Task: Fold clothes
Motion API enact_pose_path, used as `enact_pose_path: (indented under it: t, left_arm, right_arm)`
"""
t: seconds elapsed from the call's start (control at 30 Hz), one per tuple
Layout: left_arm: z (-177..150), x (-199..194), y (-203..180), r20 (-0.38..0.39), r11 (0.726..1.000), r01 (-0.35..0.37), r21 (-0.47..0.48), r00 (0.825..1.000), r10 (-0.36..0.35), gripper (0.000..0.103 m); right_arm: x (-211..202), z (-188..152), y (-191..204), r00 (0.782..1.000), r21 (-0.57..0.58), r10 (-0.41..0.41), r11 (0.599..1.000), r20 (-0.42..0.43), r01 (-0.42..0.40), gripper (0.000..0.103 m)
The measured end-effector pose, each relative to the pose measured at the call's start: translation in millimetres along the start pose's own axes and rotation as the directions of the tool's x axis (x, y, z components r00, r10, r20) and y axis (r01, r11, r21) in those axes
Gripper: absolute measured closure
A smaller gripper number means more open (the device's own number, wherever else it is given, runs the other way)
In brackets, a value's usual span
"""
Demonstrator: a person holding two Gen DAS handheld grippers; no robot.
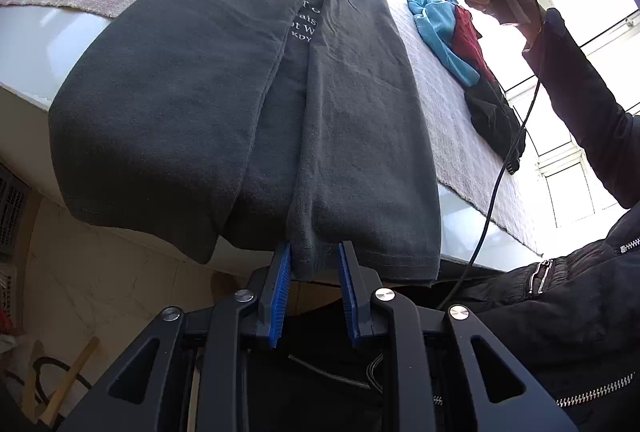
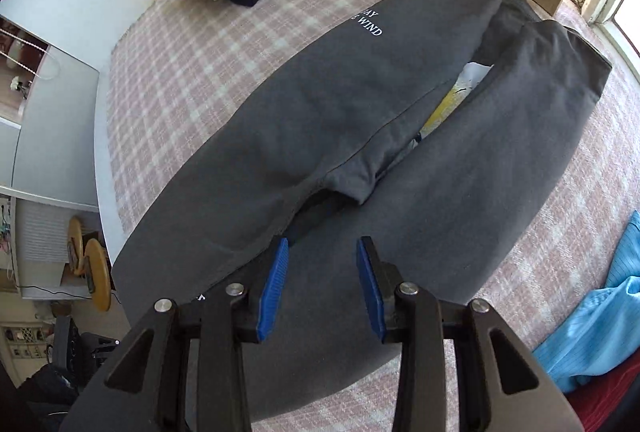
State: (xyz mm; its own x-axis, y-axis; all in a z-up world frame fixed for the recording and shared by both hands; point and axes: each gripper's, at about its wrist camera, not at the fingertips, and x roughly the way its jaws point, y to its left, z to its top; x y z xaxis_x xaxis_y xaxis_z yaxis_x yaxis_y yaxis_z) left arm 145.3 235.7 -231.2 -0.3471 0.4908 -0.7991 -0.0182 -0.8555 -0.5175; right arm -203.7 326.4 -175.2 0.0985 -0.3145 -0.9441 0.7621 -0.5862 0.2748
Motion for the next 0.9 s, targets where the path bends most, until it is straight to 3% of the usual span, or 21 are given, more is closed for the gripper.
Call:
enact_pose_path:
  t: [0.17,0.2,0.23,0.5,0.77,0.9]
  left_arm:
    - [2.6,2.6,4.1,0.016,0.999,0.01,-0.035,1.0,-0.01,0.083]
    - [1.8,2.1,5.2,0.013,0.999,0.005,-0.032,1.0,-0.005,0.097]
    - [0.8,1.0,5.3,0.014,1.0,0.0,-0.023,1.0,0.0,0.098]
    - [3.7,-35.3,7.3,0.123,1.0,0.008,-0.015,0.992,-0.006,0.099]
    - [2.2,-9.5,22.5,0.056,0.996,0.054,-0.075,0.997,-0.05,0.098]
    - [2.5,-6.1,16.6,0.044,0.996,0.065,-0.059,0.997,-0.062,0.098]
  right_arm:
    - [8.8,-9.7,14.2,0.999,-0.047,-0.011,0.999,-0.043,0.009,0.068]
    - [11.0,-11.0,16.1,0.999,-0.054,-0.017,0.998,-0.048,0.014,0.067]
    - [13.6,-11.6,17.0,0.998,-0.057,-0.022,0.998,-0.053,0.018,0.067]
    - [26.9,-17.0,17.7,0.996,-0.075,-0.05,0.996,-0.073,0.045,0.067]
    - [32.9,-20.7,13.9,0.995,-0.075,-0.056,0.996,-0.078,0.05,0.067]
    - [22.1,-34.8,37.9,0.995,-0.157,0.049,0.986,-0.087,-0.062,0.067]
